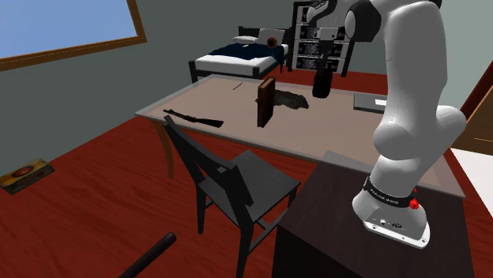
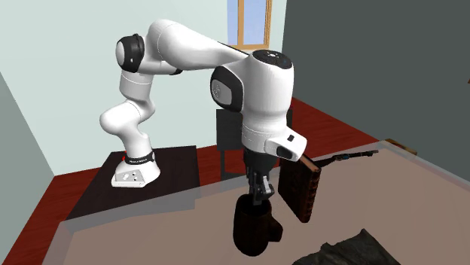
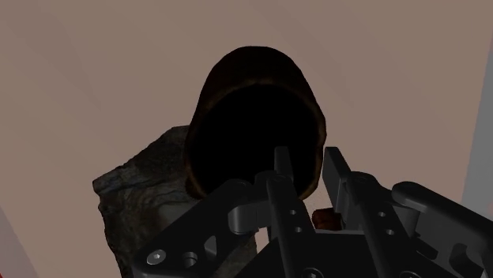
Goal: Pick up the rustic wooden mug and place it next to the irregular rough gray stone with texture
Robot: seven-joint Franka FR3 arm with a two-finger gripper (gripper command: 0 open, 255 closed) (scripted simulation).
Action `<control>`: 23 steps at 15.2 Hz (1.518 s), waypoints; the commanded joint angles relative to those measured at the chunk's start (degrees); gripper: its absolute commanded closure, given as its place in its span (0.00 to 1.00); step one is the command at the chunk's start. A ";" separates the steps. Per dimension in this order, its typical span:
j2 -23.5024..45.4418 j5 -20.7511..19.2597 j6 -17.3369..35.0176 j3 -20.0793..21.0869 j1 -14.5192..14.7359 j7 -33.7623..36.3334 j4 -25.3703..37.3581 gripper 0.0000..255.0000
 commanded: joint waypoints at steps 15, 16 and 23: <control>2.79 1.73 10.81 0.94 0.31 -1.47 -8.34 1.00; 3.06 1.88 11.43 1.03 0.29 -1.57 -8.72 1.00; 5.26 3.08 15.61 1.74 0.02 -2.37 -10.92 1.00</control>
